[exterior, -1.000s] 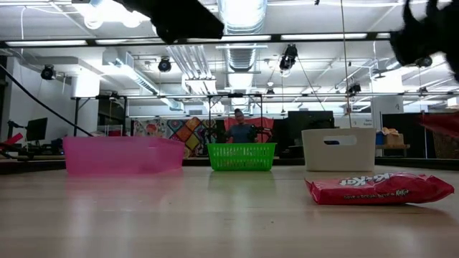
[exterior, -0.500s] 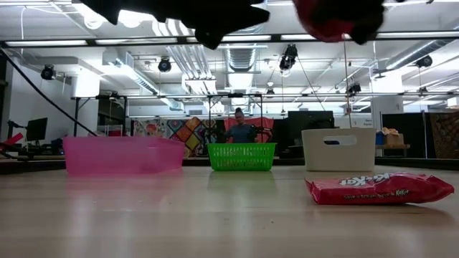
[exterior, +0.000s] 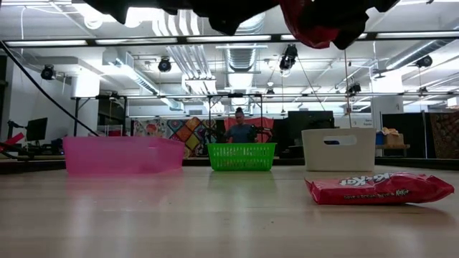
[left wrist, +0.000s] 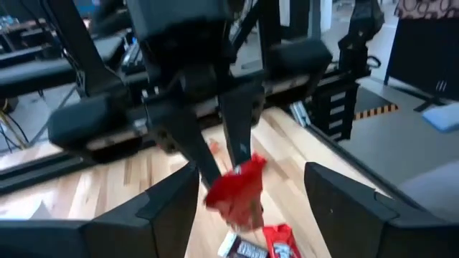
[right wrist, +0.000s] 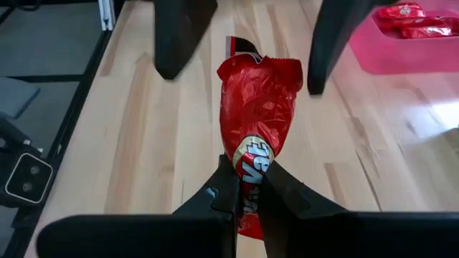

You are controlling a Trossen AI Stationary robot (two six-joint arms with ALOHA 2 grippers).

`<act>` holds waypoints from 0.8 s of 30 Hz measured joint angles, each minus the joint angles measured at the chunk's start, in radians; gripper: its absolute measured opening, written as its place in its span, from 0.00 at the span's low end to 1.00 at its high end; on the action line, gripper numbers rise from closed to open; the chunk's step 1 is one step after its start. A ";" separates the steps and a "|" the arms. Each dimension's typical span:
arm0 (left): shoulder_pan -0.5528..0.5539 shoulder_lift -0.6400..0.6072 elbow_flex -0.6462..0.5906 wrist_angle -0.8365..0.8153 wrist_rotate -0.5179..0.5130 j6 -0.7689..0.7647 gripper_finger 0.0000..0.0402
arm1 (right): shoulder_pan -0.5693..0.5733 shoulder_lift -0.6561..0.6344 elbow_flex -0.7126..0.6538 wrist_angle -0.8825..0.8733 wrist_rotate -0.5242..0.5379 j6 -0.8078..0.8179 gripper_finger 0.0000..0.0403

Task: Sort candy
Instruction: Put the red chocolate bar into the pink bin

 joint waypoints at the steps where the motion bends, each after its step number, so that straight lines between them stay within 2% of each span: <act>1: 0.000 0.000 0.001 0.007 0.000 0.000 0.58 | -0.002 0.000 0.000 0.000 -0.001 0.000 0.07; 7: 0.000 -0.001 0.000 0.004 -0.002 -0.001 0.50 | -0.002 0.000 0.000 0.001 0.002 0.000 0.07; 21: 0.001 -0.001 -0.001 -0.008 -0.037 -0.023 0.04 | -0.005 0.000 0.000 0.001 0.005 0.023 0.08; 24: 0.001 -0.001 -0.001 -0.010 -0.037 -0.026 0.02 | -0.009 0.000 -0.001 0.009 0.005 0.026 0.12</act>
